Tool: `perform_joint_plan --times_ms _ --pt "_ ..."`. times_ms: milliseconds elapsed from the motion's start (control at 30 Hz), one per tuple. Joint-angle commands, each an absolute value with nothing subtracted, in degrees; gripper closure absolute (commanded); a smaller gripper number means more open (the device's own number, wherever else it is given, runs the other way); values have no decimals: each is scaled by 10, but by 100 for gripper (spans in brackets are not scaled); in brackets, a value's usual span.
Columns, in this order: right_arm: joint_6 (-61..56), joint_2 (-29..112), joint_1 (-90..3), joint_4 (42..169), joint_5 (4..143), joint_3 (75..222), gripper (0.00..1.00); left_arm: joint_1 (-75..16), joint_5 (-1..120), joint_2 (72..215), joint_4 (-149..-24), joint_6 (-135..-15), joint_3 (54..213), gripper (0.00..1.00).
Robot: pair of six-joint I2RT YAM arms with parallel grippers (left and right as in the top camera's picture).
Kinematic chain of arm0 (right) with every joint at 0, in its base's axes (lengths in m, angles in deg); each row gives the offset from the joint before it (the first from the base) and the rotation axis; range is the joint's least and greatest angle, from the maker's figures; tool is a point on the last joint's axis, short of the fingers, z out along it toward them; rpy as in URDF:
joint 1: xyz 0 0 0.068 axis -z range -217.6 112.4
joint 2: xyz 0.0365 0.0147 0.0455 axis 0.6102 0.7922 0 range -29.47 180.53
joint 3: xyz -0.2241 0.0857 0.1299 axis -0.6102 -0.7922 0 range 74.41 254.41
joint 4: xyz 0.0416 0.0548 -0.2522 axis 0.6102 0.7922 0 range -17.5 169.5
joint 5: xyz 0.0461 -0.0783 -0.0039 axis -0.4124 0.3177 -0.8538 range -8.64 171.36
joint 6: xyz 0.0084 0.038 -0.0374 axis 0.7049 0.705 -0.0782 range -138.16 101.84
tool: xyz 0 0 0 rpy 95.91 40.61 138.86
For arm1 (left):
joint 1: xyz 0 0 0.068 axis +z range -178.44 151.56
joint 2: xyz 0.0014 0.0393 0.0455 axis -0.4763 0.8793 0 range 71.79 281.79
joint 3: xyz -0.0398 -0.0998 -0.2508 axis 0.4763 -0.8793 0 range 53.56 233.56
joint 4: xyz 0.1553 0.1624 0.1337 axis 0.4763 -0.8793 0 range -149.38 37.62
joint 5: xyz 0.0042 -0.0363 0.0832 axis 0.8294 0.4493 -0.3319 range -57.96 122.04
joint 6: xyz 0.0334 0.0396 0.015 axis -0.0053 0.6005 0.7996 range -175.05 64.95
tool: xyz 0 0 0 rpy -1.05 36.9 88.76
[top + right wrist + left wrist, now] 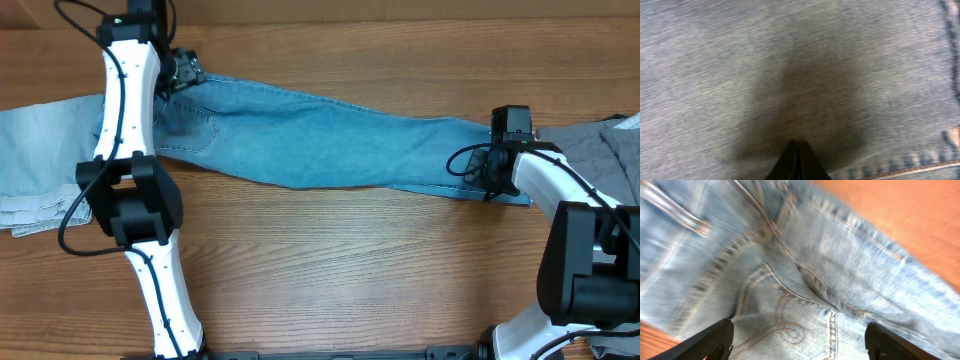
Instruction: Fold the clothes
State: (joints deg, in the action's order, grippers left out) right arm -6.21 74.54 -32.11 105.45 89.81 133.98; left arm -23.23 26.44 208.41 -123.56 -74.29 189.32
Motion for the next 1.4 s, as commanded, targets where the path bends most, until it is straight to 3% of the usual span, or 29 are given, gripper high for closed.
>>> perform_joint_plan --times_ms 0,167,300,500,533,567,600,667,700,767,800,1267,1300,1367 --pt "-64 742 -317 1049 897 1336 96 -236 241 2066 -1226 -764 1906 13" --pt "-84 742 -317 1036 857 1336 96 -239 241 2077 -1196 -931 1905 27" --pt "-125 742 -317 1017 780 1336 96 -239 241 2088 -1144 -955 1905 22" --pt "-152 742 -318 1003 735 1336 96 -240 221 2152 -1148 -949 1905 27" --pt "-152 742 -318 1002 731 1336 96 -237 220 2163 -1144 -950 1905 24" --pt "-152 742 -318 1002 731 1336 96 -234 227 2164 -1139 -949 1905 11" --pt "-152 742 -318 1001 731 1336 96 -231 229 2164 -1136 -952 1905 10" --pt "-152 742 -318 1001 731 1336 96 -229 224 2165 -1135 -951 1905 28" --pt "-152 742 -318 1000 731 1336 96 -229 224 2168 -1131 -951 1905 50" --pt "-153 742 -318 999 732 1336 96 -228 224 2167 -1115 -950 1906 84" --pt "-153 742 -318 1000 738 1336 96 -227 224 2164 -1099 -932 1906 96" --pt "-152 742 -317 944 818 1278 96 -206 151 2187 -1050 -897 1905 96" --pt "-152 742 -317 942 823 1276 96 -205 147 2192 -1048 -896 1905 95" --pt "-152 742 -317 942 824 1276 96 -205 143 2200 -1039 -871 1905 74"
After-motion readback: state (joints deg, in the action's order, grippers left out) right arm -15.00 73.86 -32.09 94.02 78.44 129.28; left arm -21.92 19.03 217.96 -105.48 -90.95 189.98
